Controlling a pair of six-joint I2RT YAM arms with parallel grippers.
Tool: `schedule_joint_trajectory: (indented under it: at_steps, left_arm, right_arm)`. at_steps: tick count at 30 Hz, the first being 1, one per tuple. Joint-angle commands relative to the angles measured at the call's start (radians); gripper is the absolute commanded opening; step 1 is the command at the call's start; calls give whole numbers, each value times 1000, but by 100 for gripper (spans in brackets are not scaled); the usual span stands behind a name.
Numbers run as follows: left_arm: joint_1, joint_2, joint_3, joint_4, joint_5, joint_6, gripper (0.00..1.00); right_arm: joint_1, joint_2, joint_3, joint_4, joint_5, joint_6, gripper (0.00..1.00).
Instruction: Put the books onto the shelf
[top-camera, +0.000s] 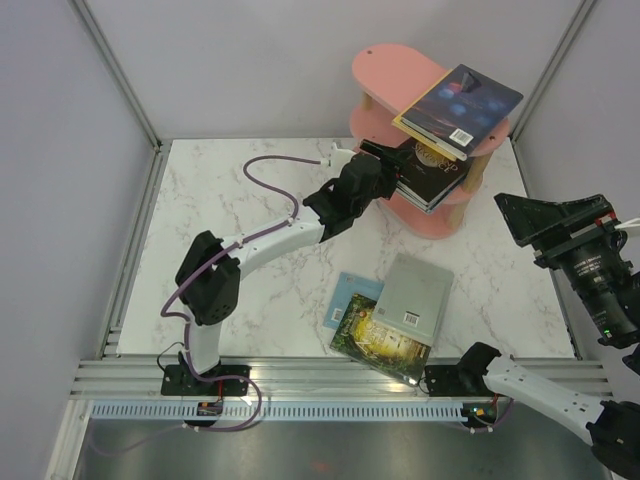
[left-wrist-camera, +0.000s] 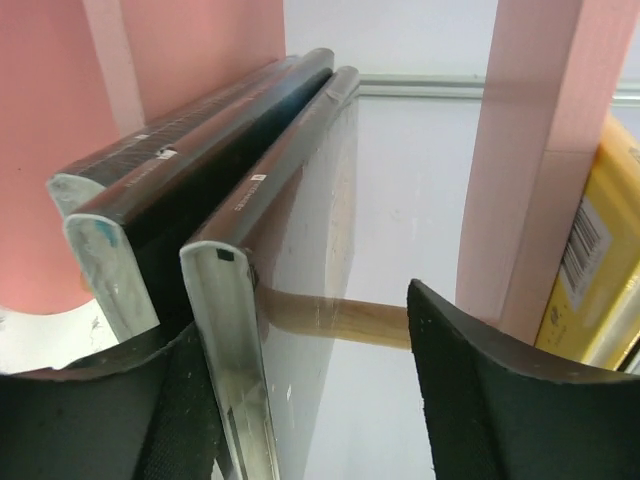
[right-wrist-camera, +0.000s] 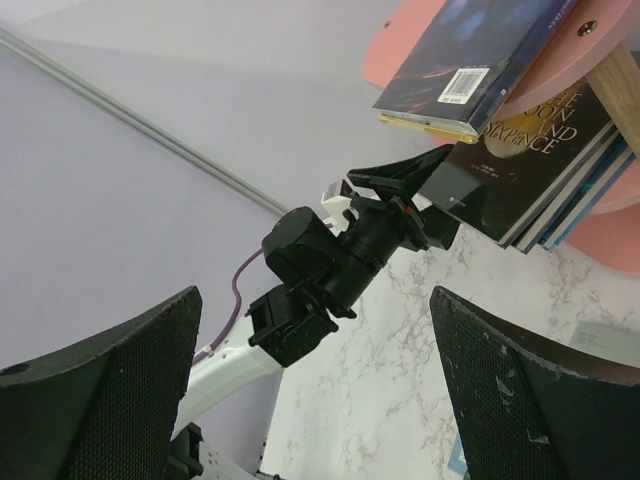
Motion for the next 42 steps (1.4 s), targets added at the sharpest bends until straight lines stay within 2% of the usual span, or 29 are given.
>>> schedule_joint_trajectory:
  at_steps: [1,5,10,14,15,17,20,22,31,38,42]
  left_arm:
    - [-6,-55,47,-93,15,82,73]
    - [6,-99,62,-185,20,135,83]
    - [46,-142,84,-303,43,223,85]
    - [69,-179,70,-320,54,273,87]
    - [72,-179,79,-322,60,314,94]
    - [77,-162,128,-331,96,364,98]
    - [78,-119,203,-375,146,425,98]
    - [78,-115,202,-391,150,421,98]
    - [78,-122,170,-397,170,431,79]
    - [78,-144,133,-400,175,447,50]
    - [80,-150,107,-405,192,435,39]
  right_arm:
    - [9,-15,-16,-7,29,12,98]
    - [15,-18,-20,-7,35,12,98]
    - [18,-10,-26,-7,30,12,98]
    - [21,-5,-34,-7,32,12,98]
    - [23,-7,-37,-5,30,12,98]
    - [23,-2,-45,-4,32,13,98]
    - [21,-1,-60,3,29,21,98]
    - [23,1,-66,9,29,23,98]
    - [23,-27,-95,9,56,41,98]
    - [23,-41,-109,10,67,49,98]
    - [24,-39,-115,9,67,52,98]
